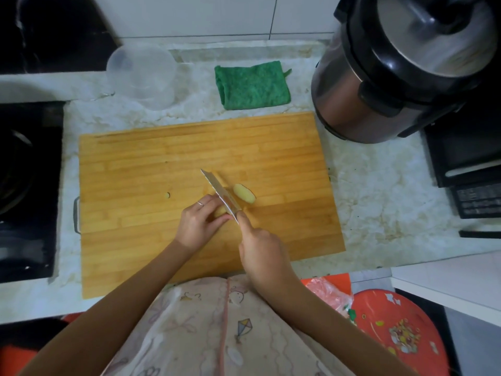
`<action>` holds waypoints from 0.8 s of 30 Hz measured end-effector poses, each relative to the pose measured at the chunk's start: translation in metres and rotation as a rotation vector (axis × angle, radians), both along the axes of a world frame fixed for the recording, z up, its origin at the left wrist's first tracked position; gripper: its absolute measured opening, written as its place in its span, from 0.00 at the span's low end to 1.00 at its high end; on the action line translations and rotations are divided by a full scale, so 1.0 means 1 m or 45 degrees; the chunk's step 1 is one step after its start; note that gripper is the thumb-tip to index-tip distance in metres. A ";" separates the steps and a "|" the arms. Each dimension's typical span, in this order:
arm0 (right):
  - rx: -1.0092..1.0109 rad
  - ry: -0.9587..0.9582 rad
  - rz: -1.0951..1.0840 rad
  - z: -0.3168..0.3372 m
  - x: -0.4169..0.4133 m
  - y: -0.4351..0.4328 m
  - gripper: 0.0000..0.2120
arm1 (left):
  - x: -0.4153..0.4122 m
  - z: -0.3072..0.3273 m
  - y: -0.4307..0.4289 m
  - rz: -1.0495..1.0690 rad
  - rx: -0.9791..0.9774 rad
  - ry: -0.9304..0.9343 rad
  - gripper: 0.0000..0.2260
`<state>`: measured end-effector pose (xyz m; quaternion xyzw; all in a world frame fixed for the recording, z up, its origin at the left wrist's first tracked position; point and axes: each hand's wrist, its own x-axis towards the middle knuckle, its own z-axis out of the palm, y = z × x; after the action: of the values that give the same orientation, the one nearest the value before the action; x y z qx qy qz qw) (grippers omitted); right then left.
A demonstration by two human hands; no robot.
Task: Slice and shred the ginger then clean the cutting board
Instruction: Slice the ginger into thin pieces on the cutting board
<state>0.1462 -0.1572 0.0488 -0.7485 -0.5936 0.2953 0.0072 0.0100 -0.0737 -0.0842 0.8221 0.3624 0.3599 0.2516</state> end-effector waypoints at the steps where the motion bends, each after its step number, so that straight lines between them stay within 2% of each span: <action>1: 0.000 -0.014 0.011 -0.001 -0.001 0.000 0.27 | 0.000 0.000 0.000 0.001 0.000 0.000 0.15; 9: -0.003 0.106 -0.002 -0.012 0.008 0.014 0.25 | -0.001 -0.001 0.000 -0.016 -0.036 0.008 0.16; 16: 0.070 0.191 -0.062 -0.017 0.019 -0.007 0.27 | -0.001 0.000 0.000 -0.008 -0.041 0.018 0.17; 20: 0.175 0.189 -0.112 -0.010 0.024 0.004 0.26 | -0.004 -0.002 -0.001 -0.004 -0.045 0.045 0.17; 24: 0.134 0.182 -0.079 -0.008 0.029 0.005 0.25 | -0.001 -0.004 -0.004 0.033 -0.053 0.022 0.17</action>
<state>0.1753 -0.1526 0.0404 -0.7422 -0.5828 0.3160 0.0981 0.0086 -0.0781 -0.0880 0.8150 0.3825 0.3485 0.2609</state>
